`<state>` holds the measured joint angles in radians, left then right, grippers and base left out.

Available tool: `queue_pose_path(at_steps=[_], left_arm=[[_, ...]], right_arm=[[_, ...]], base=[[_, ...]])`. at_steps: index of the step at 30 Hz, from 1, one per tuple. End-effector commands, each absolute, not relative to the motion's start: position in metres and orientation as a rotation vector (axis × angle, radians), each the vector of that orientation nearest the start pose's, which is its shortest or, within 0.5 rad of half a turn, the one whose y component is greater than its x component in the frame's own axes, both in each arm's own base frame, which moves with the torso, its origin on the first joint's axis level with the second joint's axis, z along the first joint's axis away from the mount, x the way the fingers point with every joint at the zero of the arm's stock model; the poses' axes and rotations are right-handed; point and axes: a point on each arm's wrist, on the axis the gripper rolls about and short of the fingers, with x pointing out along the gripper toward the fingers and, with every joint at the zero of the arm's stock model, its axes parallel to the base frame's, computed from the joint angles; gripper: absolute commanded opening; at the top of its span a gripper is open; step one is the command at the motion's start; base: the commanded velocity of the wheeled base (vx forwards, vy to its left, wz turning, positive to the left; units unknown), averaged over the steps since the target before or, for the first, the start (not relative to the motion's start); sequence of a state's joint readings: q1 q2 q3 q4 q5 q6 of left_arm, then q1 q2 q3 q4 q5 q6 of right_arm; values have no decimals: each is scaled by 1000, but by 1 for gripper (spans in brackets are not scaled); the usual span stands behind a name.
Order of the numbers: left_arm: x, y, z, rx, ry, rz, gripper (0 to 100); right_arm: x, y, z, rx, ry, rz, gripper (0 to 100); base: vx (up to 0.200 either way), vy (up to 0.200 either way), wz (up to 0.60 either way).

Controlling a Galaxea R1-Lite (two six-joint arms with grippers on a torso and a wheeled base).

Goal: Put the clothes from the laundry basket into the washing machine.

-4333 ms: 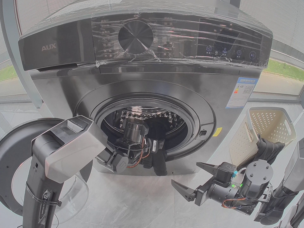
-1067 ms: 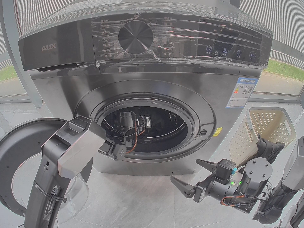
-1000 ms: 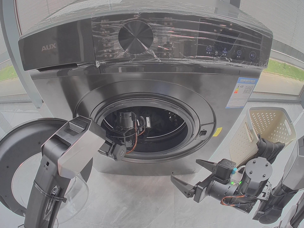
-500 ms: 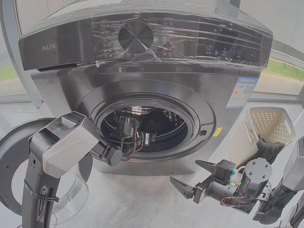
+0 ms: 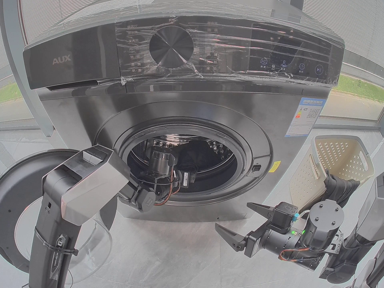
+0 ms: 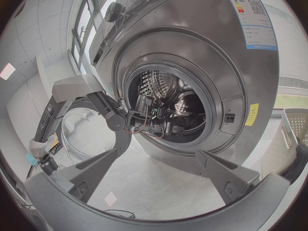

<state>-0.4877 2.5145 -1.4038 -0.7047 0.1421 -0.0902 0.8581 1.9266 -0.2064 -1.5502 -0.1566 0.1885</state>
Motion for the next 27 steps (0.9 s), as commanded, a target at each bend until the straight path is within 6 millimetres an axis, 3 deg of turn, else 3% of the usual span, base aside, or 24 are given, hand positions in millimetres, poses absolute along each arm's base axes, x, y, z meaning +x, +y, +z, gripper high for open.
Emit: queue_pose_path(at_steps=[1, 8, 20, 27], left_arm=[[433, -221, 7, 37, 405, -313, 0], [438, -226, 12, 16, 356, -320, 0], [471, -231, 33, -76, 105, -269, 0], [472, -229, 34, -86, 103, -266, 0]], right_arm=[[169, 190, 79, 95, 219, 682, 100], [169, 190, 79, 95, 219, 682, 100], [168, 189, 77, 89, 229, 679, 100], [168, 189, 77, 90, 228, 679, 100]], base=[[0, 0, 0], [0, 0, 0], [0, 0, 0], [0, 0, 0]])
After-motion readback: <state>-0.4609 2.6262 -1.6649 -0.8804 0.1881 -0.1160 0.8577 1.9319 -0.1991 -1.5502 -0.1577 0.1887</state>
